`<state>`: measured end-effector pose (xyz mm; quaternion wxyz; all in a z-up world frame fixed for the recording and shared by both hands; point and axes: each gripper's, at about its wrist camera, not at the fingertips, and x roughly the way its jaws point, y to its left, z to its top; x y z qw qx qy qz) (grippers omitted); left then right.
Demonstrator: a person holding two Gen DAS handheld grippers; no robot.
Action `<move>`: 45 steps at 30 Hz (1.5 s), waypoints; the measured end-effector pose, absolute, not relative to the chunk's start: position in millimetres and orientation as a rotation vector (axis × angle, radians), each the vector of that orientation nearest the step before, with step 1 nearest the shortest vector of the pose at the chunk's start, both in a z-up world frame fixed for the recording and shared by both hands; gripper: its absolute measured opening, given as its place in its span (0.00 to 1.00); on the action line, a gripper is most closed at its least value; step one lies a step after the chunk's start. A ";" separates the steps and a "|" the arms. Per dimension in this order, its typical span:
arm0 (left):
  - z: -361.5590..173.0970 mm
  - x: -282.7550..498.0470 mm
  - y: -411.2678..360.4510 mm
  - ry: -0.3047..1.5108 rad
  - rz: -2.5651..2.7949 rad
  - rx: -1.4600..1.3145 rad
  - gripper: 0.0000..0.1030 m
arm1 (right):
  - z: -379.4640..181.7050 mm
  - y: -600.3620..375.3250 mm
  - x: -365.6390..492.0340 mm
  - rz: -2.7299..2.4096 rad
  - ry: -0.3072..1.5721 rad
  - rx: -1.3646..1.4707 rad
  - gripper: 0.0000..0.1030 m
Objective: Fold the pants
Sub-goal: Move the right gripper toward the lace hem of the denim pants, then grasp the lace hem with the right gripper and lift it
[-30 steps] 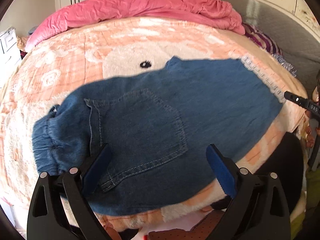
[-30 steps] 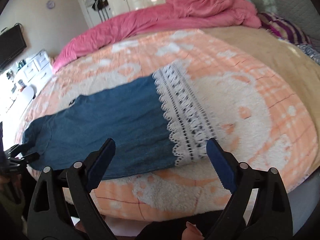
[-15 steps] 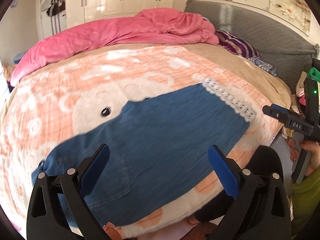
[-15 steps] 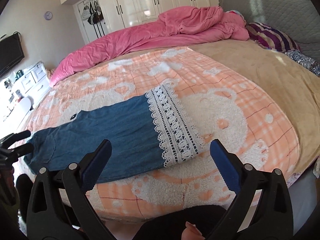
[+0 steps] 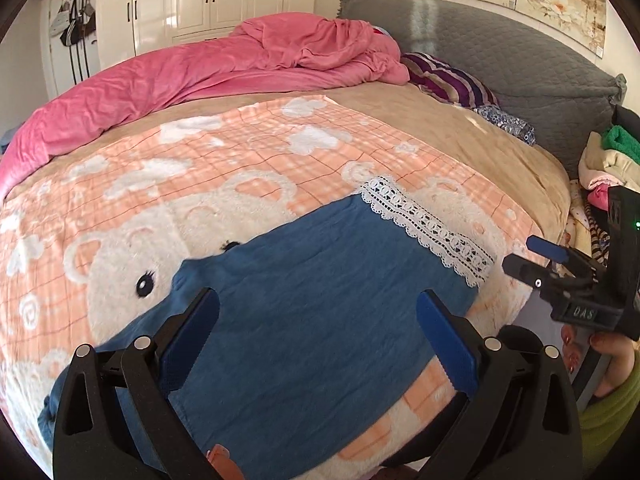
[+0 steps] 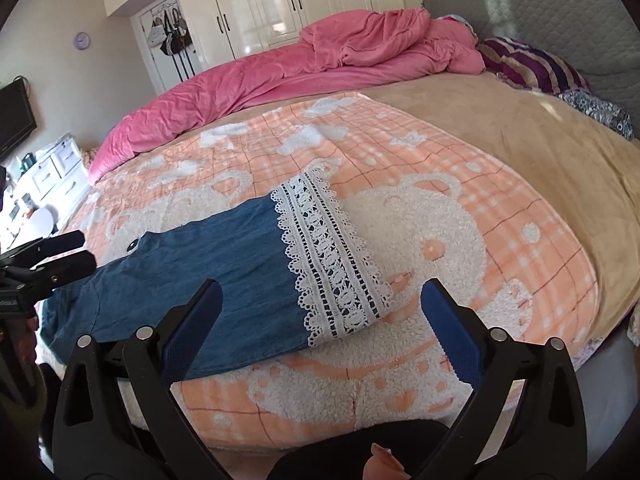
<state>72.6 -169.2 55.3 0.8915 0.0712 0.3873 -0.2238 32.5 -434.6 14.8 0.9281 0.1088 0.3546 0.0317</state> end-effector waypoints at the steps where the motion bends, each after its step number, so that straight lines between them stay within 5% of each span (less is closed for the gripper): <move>1: 54.0 75.8 -173.1 0.804 -0.467 0.151 0.96 | 13.2 -434.4 34.5 0.064 0.734 0.228 0.91; 26: 9.0 182.6 -256.4 0.920 -0.604 0.251 0.96 | -36.9 -447.3 75.4 0.092 0.844 0.335 0.91; 36: -15.1 245.7 -291.0 1.021 -0.688 0.279 0.95 | -46.1 -441.4 84.1 0.215 0.802 0.437 0.81; 42: -34.7 259.9 -302.4 1.049 -0.775 0.293 0.94 | -47.3 -448.2 87.2 0.268 0.784 0.522 0.55; 45: -41.6 269.3 -299.0 1.094 -0.843 0.195 0.78 | -46.6 -444.4 93.6 0.268 0.795 0.508 0.55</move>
